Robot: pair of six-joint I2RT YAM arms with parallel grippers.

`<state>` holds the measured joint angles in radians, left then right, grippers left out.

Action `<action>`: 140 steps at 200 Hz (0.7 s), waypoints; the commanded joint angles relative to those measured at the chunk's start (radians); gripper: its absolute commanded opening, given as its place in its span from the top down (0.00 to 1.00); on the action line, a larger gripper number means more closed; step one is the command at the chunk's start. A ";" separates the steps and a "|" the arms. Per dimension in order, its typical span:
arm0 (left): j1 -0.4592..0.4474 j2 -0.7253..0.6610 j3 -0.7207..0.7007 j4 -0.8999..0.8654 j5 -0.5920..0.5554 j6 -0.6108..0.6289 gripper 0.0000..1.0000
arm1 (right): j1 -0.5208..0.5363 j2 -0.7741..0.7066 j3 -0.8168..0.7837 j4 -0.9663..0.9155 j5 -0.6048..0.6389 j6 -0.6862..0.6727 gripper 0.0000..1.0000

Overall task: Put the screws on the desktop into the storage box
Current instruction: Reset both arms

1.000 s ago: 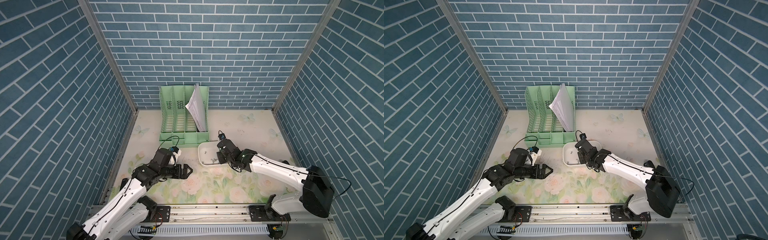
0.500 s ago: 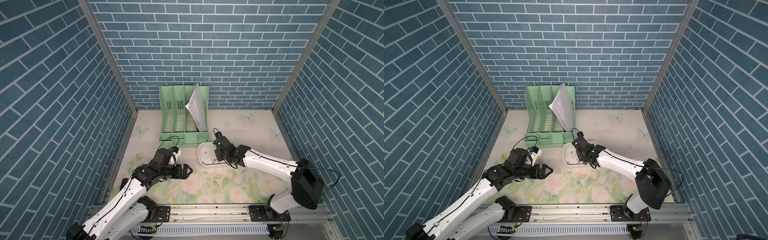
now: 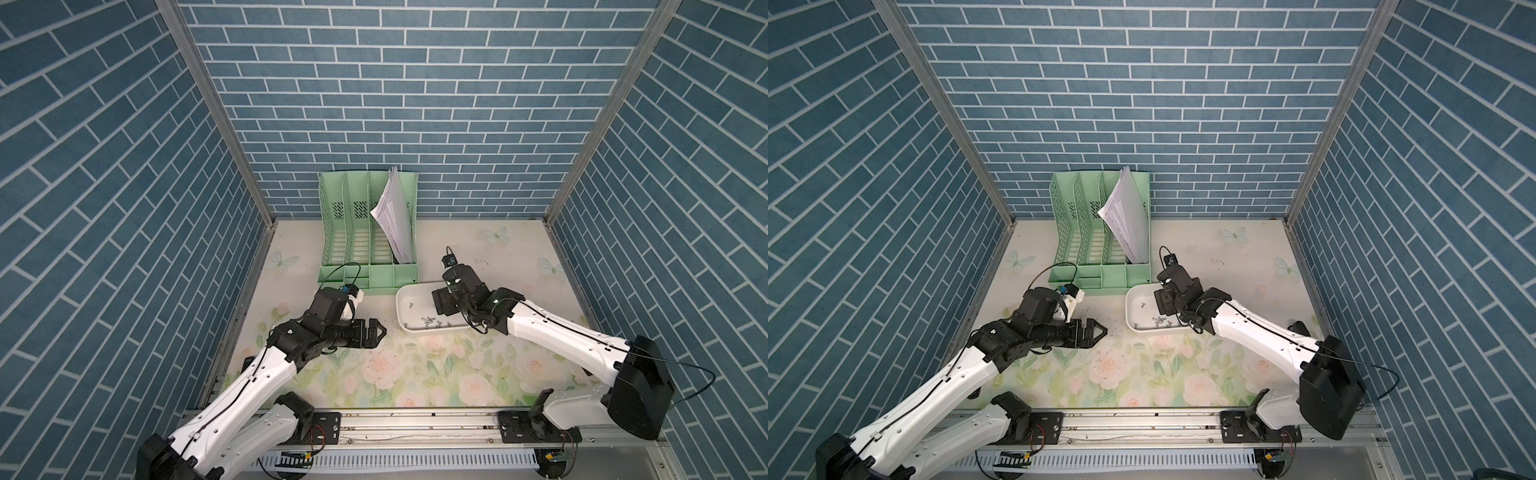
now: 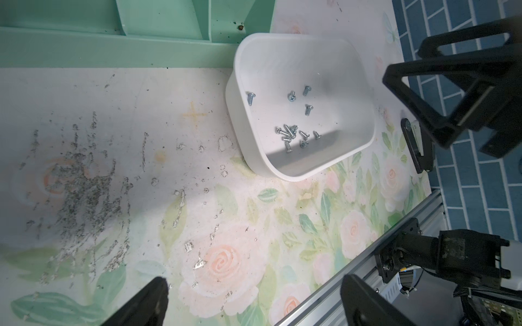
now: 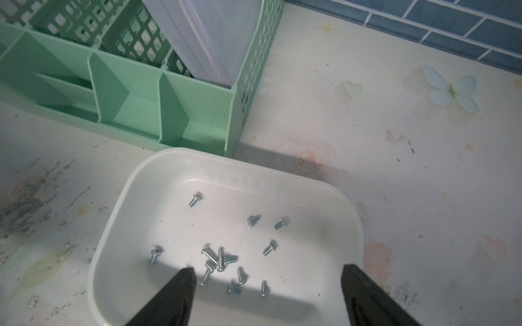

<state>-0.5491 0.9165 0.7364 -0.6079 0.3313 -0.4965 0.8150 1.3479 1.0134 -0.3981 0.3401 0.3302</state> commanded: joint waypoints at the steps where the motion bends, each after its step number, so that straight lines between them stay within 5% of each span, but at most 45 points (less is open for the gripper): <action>1: 0.009 0.037 0.052 0.025 -0.064 0.027 0.00 | -0.058 -0.063 -0.032 -0.033 -0.014 -0.034 0.03; 80: 0.091 0.220 0.115 0.227 -0.203 0.070 0.00 | -0.354 -0.201 -0.164 0.158 -0.100 -0.135 0.00; 140: 0.169 0.225 0.118 0.416 -0.379 0.124 0.00 | -0.614 -0.247 -0.320 0.394 -0.211 -0.165 0.00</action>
<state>-0.4118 1.1496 0.8375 -0.2939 0.0662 -0.4187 0.2775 1.1095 0.7288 -0.1379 0.2100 0.2024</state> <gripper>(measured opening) 0.998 0.998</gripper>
